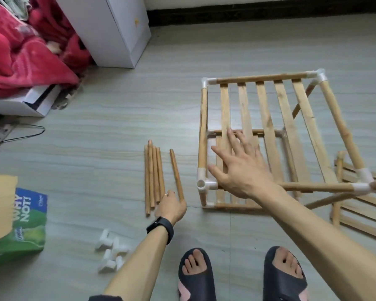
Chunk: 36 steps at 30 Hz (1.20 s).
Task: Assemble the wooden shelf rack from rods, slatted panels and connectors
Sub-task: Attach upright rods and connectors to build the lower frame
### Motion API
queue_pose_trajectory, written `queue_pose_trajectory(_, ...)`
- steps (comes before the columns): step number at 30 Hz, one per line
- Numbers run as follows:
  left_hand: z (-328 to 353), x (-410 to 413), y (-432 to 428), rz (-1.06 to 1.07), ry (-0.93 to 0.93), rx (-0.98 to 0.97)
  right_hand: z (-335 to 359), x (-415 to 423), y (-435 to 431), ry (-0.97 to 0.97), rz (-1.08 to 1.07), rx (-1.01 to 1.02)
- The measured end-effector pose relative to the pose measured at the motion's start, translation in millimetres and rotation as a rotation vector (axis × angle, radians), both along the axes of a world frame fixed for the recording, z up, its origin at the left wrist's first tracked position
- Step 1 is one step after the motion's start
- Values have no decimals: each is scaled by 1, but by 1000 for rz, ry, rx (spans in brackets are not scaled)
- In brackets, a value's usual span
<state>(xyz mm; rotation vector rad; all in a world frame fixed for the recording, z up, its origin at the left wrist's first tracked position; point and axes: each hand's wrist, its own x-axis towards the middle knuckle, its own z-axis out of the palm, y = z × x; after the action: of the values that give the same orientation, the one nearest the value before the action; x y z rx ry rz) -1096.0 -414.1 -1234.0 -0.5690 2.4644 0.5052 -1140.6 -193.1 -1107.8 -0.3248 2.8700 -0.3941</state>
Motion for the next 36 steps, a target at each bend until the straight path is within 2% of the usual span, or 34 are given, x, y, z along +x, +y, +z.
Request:
queue_pose_trajectory(8,-35,-15,13,63,-93,-93,5,4,0,2,-29,-43)
queue_pose_trajectory(10,-32,-17,6,190,-106,81,7,4,1,-5,-38,-53)
queue_pose_trajectory(13,-3,-16,-6,510,-67,600,9,5,1,5,-44,-60)
queue_pose_trajectory(14,12,-15,-11,544,-35,720,9,5,0,10,-46,-59)
queue_pose_trajectory(16,42,-12,-18,465,86,809,13,6,-1,23,-55,-57)
queue_pose_trajectory(19,90,-2,-21,198,344,704,26,13,-3,112,-83,-72)
queue_pose_trajectory(21,119,7,-20,-67,519,506,38,21,-7,217,-62,-107)
queue_pose_trajectory(22,132,11,-18,-214,600,393,46,25,-10,261,-36,-202)
queue_pose_trajectory(24,153,17,-12,-433,752,230,69,36,-20,249,14,-574)
queue_pose_trajectory(26,166,22,-3,-509,853,180,91,45,-27,158,4,-890)
queue_pose_trajectory(27,168,25,1,-491,880,187,100,49,-27,160,-6,-950)
queue_pose_trajectory(29,164,29,8,-405,840,215,112,56,-25,255,-19,-950)
queue_pose_trajectory(31,155,31,17,-295,652,302,117,60,-18,328,-47,-925)
queue_pose_trajectory(33,147,30,27,-226,489,385,117,61,-13,324,-71,-896)
queue_pose_trajectory(36,143,24,38,-244,419,374,109,61,-10,294,-79,-823)
